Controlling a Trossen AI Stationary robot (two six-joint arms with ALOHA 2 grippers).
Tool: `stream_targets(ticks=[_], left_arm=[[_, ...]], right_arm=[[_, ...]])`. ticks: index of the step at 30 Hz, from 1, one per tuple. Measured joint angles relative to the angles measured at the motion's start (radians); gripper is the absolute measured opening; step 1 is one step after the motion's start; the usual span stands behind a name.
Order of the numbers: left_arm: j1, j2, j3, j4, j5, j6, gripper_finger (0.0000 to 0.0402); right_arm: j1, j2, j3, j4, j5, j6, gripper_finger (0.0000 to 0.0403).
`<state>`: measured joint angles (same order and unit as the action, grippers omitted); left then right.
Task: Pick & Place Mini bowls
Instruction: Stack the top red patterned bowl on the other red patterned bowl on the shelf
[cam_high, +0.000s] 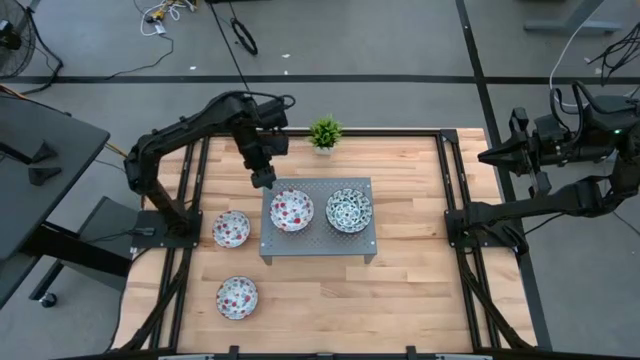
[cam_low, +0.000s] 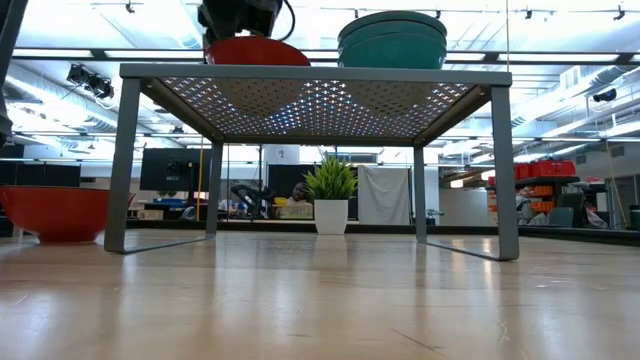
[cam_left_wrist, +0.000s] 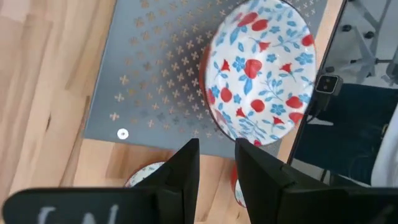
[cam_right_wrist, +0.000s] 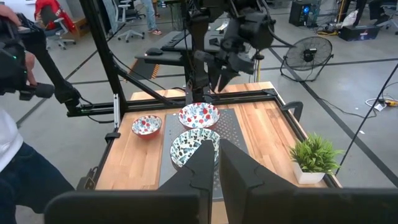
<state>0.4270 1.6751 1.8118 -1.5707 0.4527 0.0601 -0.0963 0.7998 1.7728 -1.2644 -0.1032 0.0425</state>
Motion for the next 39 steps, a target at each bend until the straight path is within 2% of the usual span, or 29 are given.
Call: stream_targets(ticks=[11, 20, 28, 31, 39], left_arm=[[-0.103, -0.087, -0.027, 0.000, -0.003, -0.103, 0.0108], [-0.109, -0.194, -0.300, 0.001, -0.018, -0.146, 0.0108], [-0.109, -0.233, -0.450, 0.022, -0.172, -0.097, 0.0108], [-0.109, -0.233, -0.485, 0.057, -0.228, -0.039, 0.0108], [-0.109, -0.232, -0.564, 0.135, -0.347, 0.315, 0.0108]], right_arm=[[0.000, 0.000, 0.000, 0.000, 0.000, 0.000, 0.0029], [0.000, 0.000, 0.000, 0.000, 0.000, 0.000, 0.0029], [0.000, 0.000, 0.000, 0.000, 0.000, 0.000, 0.0029], [0.000, 0.000, 0.000, 0.000, 0.000, 0.000, 0.0029], [0.000, 0.000, 0.000, 0.000, 0.000, 0.000, 0.0029]])
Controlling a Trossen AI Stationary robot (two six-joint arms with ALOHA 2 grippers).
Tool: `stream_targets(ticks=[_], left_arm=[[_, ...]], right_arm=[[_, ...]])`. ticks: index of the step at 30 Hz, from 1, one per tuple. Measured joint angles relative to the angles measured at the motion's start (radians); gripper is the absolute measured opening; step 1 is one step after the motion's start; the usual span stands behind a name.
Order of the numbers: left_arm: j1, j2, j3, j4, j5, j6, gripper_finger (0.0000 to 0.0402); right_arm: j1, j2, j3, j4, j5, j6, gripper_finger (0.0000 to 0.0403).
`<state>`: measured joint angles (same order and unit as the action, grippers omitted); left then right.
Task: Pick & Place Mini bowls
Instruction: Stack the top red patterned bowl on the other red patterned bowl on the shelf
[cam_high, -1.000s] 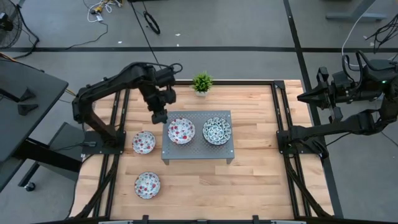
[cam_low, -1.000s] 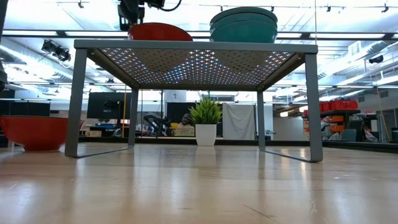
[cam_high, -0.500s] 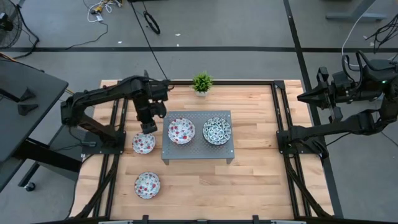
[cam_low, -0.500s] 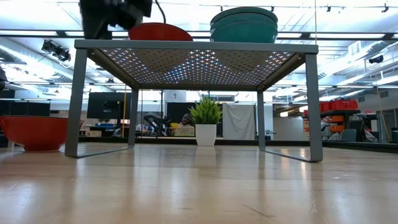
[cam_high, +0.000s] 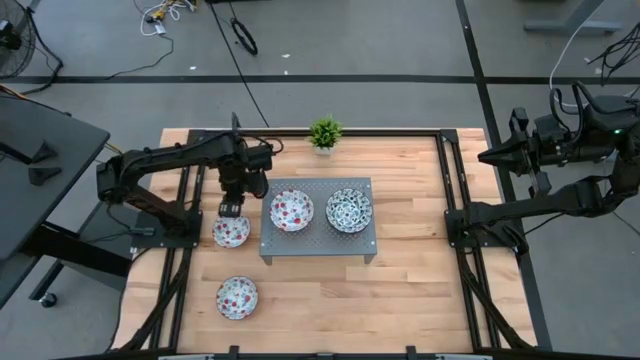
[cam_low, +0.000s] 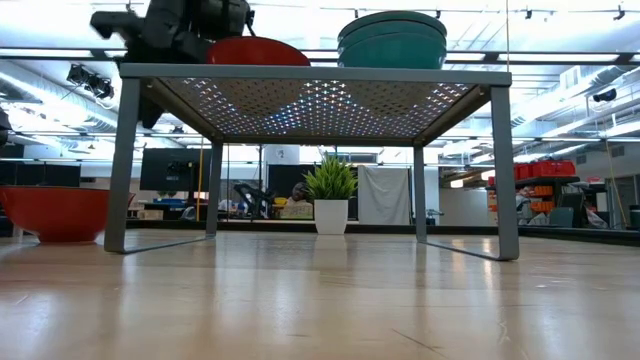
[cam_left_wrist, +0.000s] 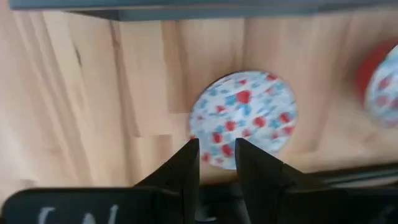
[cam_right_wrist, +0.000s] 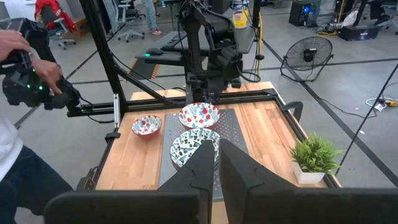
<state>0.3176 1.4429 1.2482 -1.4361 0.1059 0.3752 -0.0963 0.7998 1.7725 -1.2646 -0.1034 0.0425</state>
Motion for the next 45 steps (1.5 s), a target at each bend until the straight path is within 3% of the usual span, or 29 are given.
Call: stream_targets(ticks=[7, 19, 34, 45], left_arm=[[0.000, 0.000, -0.090, 0.076, -0.029, 0.240, 0.0108], [0.001, 0.001, -0.197, 0.219, -0.042, 0.242, 0.0108], [0.107, -0.021, -0.217, 0.195, 0.029, 0.232, 0.0108], [0.107, -0.110, -0.309, 0.224, -0.012, 0.262, 0.0108]], right_arm=[[0.000, 0.000, 0.000, 0.000, 0.000, 0.000, 0.0029], [0.000, 0.000, 0.000, 0.000, 0.000, 0.000, 0.0029], [0.000, 0.000, 0.000, 0.000, 0.000, 0.000, 0.0029], [0.000, 0.000, 0.000, 0.000, 0.000, 0.000, 0.0029]])
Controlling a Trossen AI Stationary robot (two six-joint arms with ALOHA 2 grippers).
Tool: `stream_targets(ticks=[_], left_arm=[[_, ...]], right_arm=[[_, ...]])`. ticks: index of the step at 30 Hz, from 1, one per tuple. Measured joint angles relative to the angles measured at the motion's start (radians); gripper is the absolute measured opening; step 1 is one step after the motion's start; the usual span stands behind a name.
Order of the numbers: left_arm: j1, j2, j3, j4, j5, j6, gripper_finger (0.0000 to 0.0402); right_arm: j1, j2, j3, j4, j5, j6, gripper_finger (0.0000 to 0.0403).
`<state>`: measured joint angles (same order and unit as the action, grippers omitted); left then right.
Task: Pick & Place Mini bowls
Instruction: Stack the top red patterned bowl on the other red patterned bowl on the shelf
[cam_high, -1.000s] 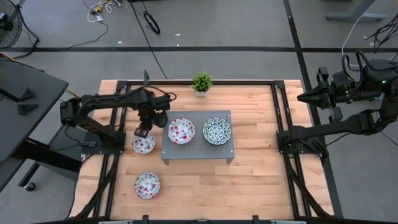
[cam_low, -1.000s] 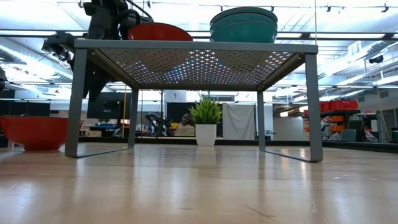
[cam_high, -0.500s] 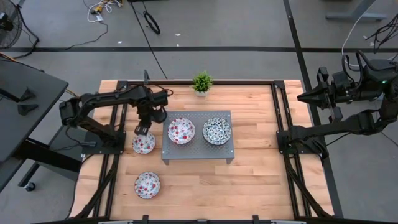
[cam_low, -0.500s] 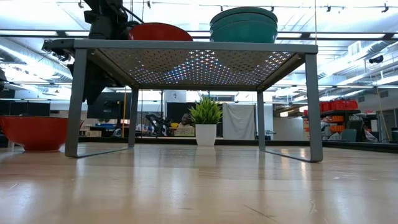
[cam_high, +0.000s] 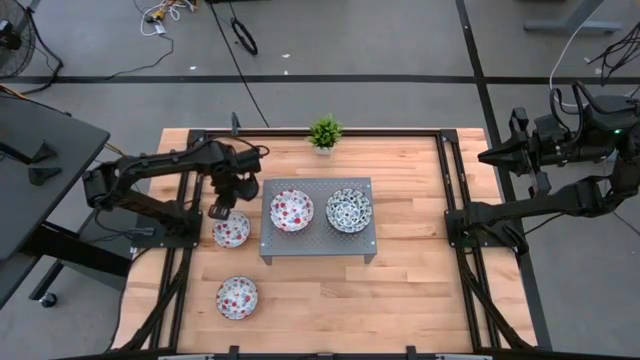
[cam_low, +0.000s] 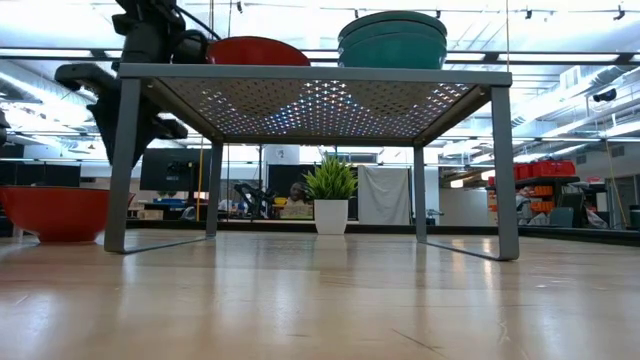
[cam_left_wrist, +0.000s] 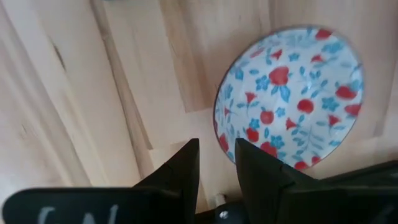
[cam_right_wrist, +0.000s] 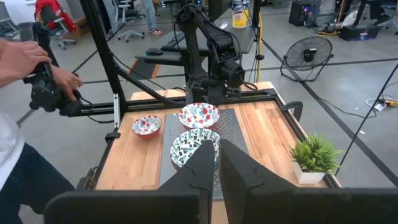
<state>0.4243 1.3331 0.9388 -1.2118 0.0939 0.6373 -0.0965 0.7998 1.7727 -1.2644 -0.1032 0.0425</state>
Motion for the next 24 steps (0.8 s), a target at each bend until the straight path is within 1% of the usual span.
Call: stream_targets(ticks=[3, 8, 12, 18, 24], left_arm=[[0.009, 0.000, -0.026, 0.004, -0.026, 0.056, 0.0108], [0.011, 0.000, -0.066, 0.041, -0.027, 0.139, 0.0108], [0.012, 0.000, -0.081, 0.076, -0.009, 0.130, 0.0108], [0.025, 0.000, -0.083, 0.077, 0.059, 0.108, 0.0108], [0.039, 0.000, -0.083, 0.088, 0.060, 0.116, 0.0108]], right_arm=[[0.000, 0.000, 0.000, 0.000, 0.000, 0.000, 0.0029], [0.000, 0.000, 0.000, 0.000, 0.000, 0.000, 0.0029], [0.000, 0.000, 0.000, 0.000, 0.000, 0.000, 0.0029], [0.000, 0.000, 0.000, 0.000, 0.000, 0.000, 0.0029], [0.000, 0.000, 0.000, 0.000, 0.000, 0.000, 0.0029]])
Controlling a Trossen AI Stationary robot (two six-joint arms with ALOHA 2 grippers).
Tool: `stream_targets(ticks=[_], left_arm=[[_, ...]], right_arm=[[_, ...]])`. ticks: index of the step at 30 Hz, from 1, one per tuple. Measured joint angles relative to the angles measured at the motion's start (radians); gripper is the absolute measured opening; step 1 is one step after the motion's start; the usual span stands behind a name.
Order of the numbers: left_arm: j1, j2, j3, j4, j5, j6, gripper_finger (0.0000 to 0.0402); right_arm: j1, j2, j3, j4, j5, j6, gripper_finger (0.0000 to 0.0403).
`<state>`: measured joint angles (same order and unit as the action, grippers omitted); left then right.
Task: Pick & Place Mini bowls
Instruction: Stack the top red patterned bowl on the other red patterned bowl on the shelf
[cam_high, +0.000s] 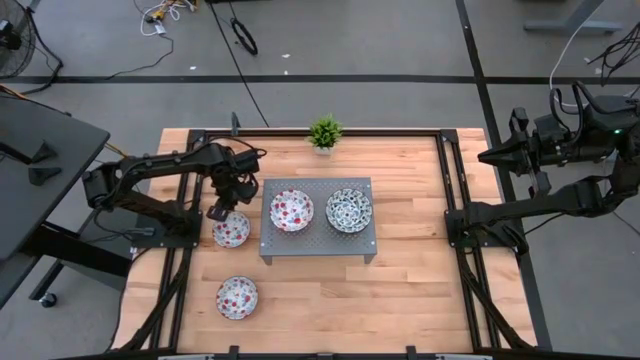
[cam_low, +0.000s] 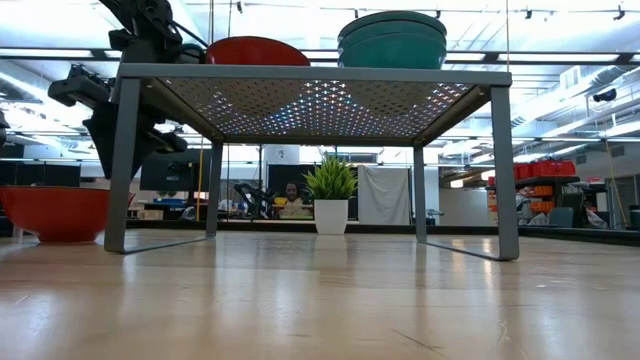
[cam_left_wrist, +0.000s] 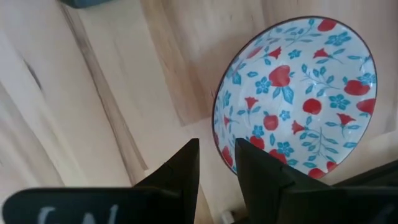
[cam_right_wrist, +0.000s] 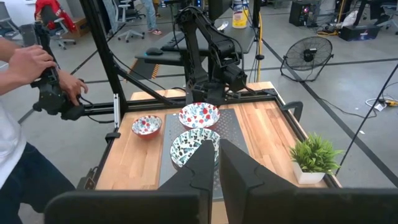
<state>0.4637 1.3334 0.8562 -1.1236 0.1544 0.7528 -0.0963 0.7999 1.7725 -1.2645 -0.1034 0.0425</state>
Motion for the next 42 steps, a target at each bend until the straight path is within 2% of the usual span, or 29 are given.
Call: stream_targets(ticks=[13, 20, 42], left_arm=[[0.004, 0.001, -0.062, 0.015, 0.001, -0.035, 0.0108], [0.010, 0.001, -0.105, 0.027, 0.043, -0.066, 0.0108], [0.018, 0.001, -0.111, 0.063, 0.042, -0.140, 0.0108]], right_arm=[[0.000, 0.000, 0.000, 0.000, 0.000, 0.000, 0.0029], [0.000, 0.000, 0.000, 0.000, 0.000, 0.000, 0.0029], [0.000, 0.000, 0.000, 0.000, 0.000, 0.000, 0.0029]])
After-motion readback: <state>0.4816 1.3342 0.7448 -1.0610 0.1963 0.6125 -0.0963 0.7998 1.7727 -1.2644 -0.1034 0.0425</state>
